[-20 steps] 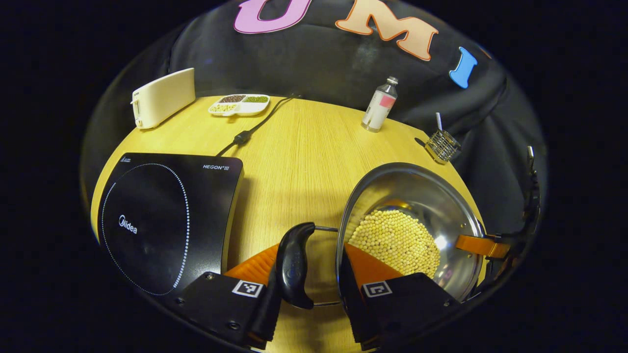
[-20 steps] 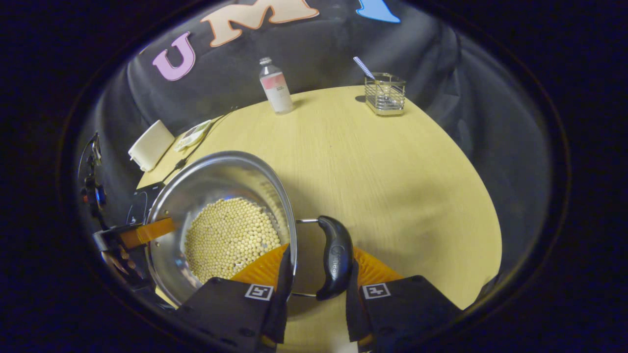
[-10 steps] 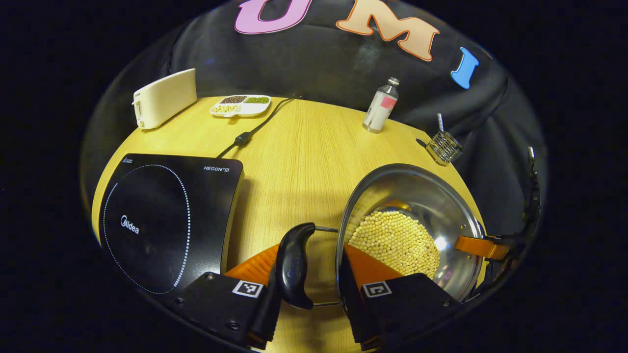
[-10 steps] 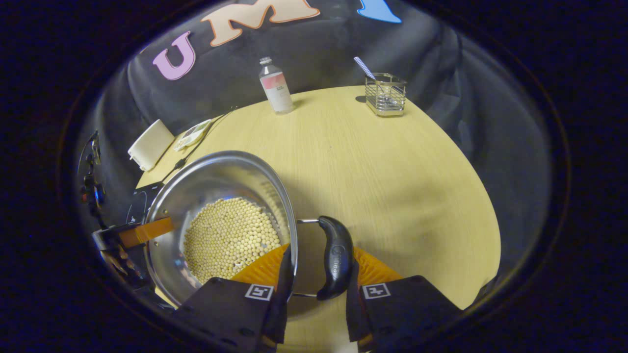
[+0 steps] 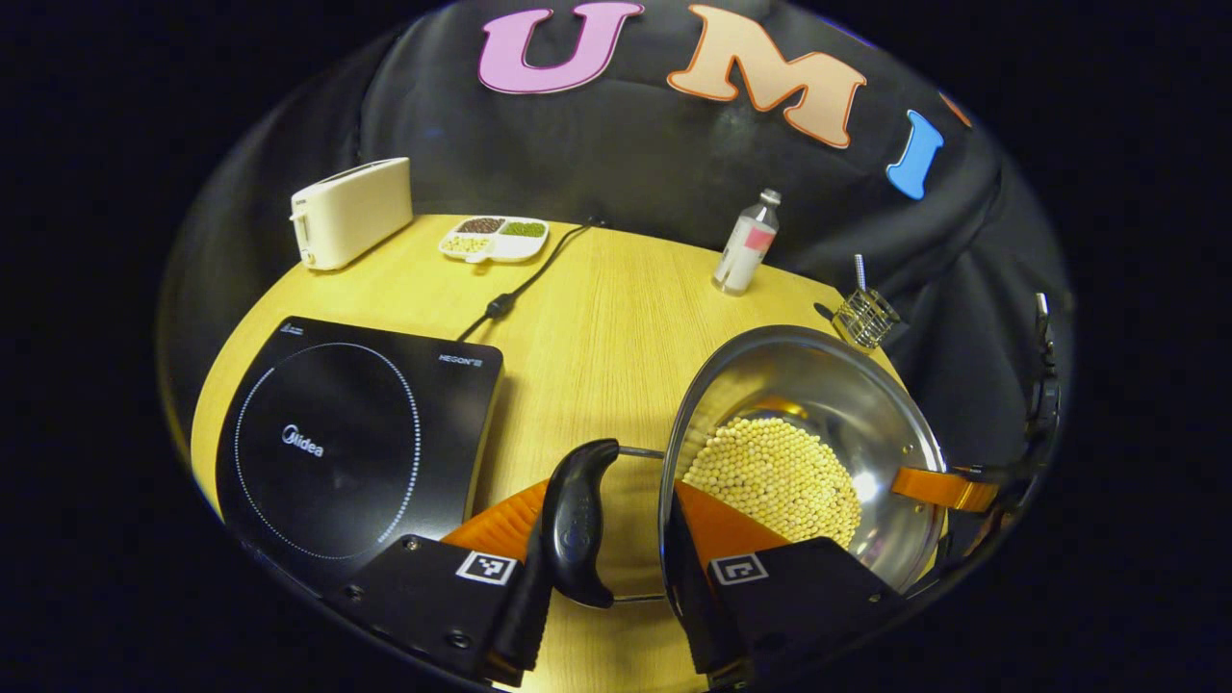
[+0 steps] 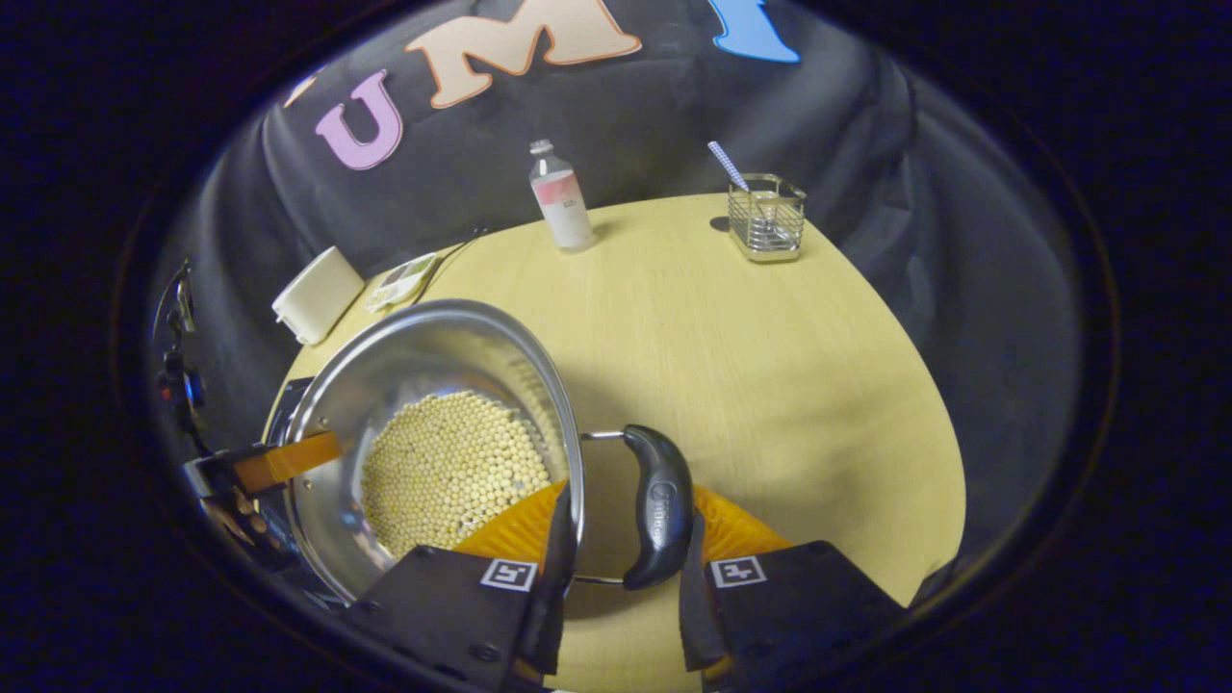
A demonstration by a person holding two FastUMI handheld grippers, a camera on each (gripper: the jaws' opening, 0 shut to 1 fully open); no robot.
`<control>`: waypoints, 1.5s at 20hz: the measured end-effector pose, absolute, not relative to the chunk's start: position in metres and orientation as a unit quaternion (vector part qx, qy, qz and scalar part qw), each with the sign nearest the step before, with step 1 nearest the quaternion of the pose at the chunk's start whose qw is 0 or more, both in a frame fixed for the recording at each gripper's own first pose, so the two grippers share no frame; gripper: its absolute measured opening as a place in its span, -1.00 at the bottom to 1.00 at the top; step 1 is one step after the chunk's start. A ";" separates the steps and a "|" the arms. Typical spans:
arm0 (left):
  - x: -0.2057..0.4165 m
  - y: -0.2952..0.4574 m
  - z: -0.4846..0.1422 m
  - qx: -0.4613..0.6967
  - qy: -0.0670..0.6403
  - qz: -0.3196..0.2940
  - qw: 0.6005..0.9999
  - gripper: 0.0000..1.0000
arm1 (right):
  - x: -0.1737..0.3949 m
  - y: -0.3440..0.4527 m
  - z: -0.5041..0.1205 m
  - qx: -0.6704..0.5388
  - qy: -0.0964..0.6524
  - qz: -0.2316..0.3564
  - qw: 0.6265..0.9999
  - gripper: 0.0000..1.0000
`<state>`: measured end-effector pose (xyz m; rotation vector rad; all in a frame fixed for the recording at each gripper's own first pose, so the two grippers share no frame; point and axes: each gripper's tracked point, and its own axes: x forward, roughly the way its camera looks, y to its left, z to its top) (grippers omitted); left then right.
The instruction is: First push the handle of the pot to place it horizontally, then grasp the pot with both hands and set it on the induction cooktop.
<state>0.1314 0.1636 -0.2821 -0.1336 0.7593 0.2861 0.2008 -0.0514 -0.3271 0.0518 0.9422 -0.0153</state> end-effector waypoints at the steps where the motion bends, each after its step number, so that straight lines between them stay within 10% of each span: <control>1: 0.131 0.165 -0.277 -0.064 0.364 0.143 0.918 0.18 | 0.202 -0.049 -0.323 0.025 0.452 -0.004 0.892 -0.12; 30: 0.034 0.414 -0.214 -0.086 0.378 0.173 0.906 0.18 | 0.204 0.233 -0.353 0.014 0.474 0.021 0.880 -0.09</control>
